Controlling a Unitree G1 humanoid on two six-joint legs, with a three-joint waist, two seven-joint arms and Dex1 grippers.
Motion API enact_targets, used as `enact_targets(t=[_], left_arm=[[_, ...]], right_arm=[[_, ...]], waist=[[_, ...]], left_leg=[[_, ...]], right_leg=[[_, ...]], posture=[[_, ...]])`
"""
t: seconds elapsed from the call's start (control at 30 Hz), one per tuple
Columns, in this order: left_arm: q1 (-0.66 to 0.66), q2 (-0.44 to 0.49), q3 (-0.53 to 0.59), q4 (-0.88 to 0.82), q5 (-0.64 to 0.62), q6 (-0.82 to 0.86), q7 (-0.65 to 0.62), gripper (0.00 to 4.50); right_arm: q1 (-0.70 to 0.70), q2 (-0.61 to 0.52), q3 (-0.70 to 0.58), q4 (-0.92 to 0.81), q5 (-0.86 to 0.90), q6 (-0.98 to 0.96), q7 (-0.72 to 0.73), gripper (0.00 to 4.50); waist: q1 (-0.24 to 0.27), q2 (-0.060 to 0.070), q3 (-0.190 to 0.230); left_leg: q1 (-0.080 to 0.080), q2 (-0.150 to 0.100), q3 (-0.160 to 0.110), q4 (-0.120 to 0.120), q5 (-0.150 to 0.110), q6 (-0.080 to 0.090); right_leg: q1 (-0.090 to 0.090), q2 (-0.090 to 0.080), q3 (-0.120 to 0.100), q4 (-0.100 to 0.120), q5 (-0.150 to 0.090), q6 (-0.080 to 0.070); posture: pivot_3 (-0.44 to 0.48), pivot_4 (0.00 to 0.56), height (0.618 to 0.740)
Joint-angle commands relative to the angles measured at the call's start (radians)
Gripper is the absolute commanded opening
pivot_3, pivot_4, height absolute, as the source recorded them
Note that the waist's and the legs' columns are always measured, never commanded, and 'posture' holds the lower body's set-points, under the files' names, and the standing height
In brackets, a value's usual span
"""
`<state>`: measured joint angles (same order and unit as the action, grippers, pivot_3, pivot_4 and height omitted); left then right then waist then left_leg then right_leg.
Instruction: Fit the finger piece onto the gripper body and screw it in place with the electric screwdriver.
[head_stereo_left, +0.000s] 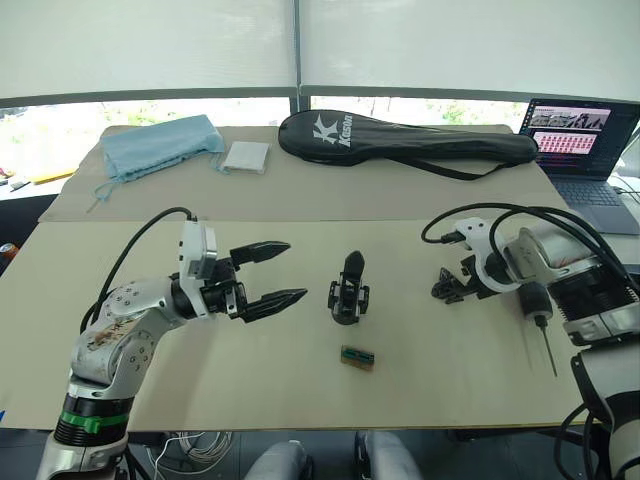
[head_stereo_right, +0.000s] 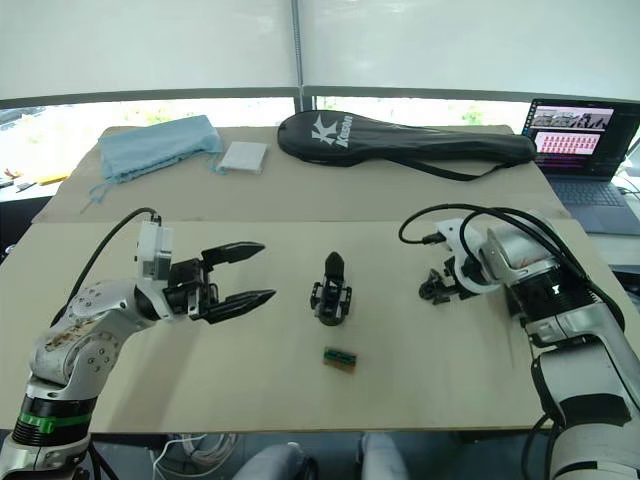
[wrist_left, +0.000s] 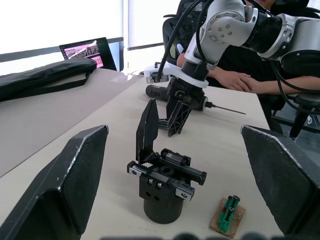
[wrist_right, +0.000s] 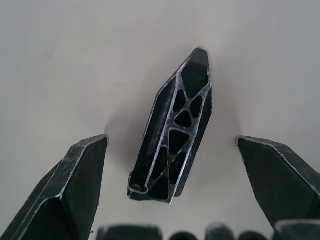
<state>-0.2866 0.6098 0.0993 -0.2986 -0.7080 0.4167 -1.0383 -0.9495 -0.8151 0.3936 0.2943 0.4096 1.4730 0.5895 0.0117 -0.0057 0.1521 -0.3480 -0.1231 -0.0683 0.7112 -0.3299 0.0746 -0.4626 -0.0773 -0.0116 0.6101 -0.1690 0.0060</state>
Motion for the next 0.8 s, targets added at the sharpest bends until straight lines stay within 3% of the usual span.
enact_targets(t=[0.03, 0.17, 0.47, 0.53, 0.67, 0.8], left_arm=[[-0.004, 0.010, 0.023, -0.033, -0.004, -0.012, 0.003, 4.48], [0.000, 0.005, 0.014, -0.039, 0.001, -0.015, 0.010, 4.48], [-0.009, 0.013, 0.020, -0.031, 0.006, -0.020, 0.008, 4.50], [-0.011, 0.018, 0.027, -0.024, 0.007, -0.022, 0.005, 4.50], [-0.015, 0.019, 0.040, -0.015, 0.001, -0.023, 0.012, 4.50], [-0.057, -0.038, 0.093, -0.012, -0.102, 0.056, 0.126, 4.50]], right_arm=[[0.020, -0.005, -0.022, -0.008, -0.006, 0.044, 0.014, 4.50], [0.023, 0.003, -0.032, 0.027, -0.030, 0.023, 0.014, 4.50], [0.041, -0.015, 0.002, -0.033, -0.034, 0.021, 0.073, 1.54], [0.051, -0.029, -0.001, -0.052, -0.032, 0.023, 0.088, 1.10], [0.088, -0.068, -0.036, -0.133, -0.025, -0.040, 0.130, 1.10], [0.184, -0.144, -0.146, -0.333, -0.015, -0.305, 0.229, 1.10]], waist=[[0.001, 0.000, 0.000], [0.001, 0.000, 0.000], [-0.001, 0.000, 0.000], [0.000, 0.000, 0.000], [0.002, 0.000, 0.000], [0.003, 0.001, 0.000]], left_leg=[[0.000, 0.000, 0.000, 0.000, 0.000, 0.000], [0.000, 0.000, 0.000, 0.000, 0.000, 0.000], [0.001, 0.000, 0.000, 0.000, 0.000, 0.000], [0.001, 0.000, 0.000, 0.000, 0.000, 0.000], [0.001, 0.000, -0.001, 0.000, 0.000, 0.000], [0.000, 0.000, -0.001, 0.000, 0.000, 0.000]], right_leg=[[0.000, 0.000, 0.000, 0.000, 0.000, 0.000], [0.000, 0.000, 0.000, 0.000, 0.000, 0.000], [0.001, 0.000, -0.001, 0.000, 0.000, 0.000], [0.001, 0.000, 0.000, 0.000, 0.000, 0.000], [0.001, 0.000, -0.001, 0.000, 0.000, 0.000], [0.001, 0.000, -0.001, -0.001, 0.000, 0.000]], posture=[[0.000, 0.150, 0.740], [0.000, 0.150, 0.740], [0.000, 0.150, 0.740], [0.000, 0.150, 0.740], [0.000, 0.150, 0.740], [0.000, 0.150, 0.740]])
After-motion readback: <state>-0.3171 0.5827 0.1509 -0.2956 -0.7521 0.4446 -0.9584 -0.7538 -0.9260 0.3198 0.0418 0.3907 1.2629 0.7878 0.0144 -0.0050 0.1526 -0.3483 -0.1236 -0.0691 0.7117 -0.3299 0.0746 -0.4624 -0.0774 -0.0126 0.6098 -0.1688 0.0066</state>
